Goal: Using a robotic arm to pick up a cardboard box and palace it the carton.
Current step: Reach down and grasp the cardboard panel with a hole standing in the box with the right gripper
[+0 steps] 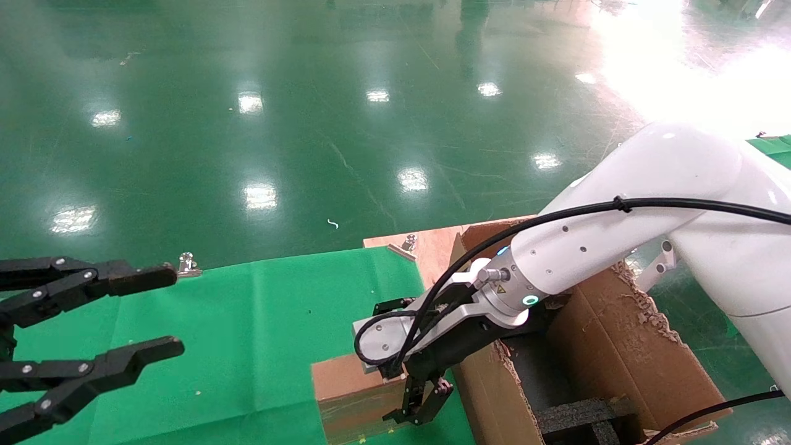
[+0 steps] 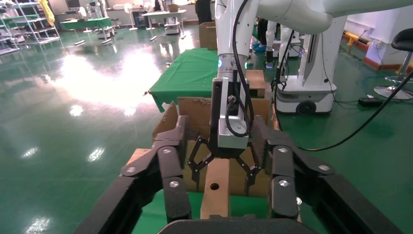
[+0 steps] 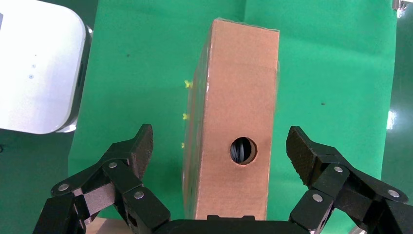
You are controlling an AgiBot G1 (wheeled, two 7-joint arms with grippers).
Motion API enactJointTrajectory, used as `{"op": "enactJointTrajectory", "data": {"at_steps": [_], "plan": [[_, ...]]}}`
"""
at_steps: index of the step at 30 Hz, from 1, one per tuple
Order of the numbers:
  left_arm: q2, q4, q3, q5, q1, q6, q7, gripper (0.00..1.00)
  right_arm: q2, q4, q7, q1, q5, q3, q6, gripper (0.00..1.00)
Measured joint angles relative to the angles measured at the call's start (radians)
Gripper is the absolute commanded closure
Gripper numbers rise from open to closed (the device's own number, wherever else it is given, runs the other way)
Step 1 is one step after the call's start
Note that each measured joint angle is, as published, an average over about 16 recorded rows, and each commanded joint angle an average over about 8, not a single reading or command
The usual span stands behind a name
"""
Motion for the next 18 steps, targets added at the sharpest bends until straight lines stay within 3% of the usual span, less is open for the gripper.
{"op": "enactJointTrajectory", "data": {"at_steps": [18], "plan": [[0.0,0.001,0.0,0.0,0.0,0.0,0.0,0.0,-0.011,-0.02,-0.022,0.016,-0.016,-0.041,0.004,0.0]]}}
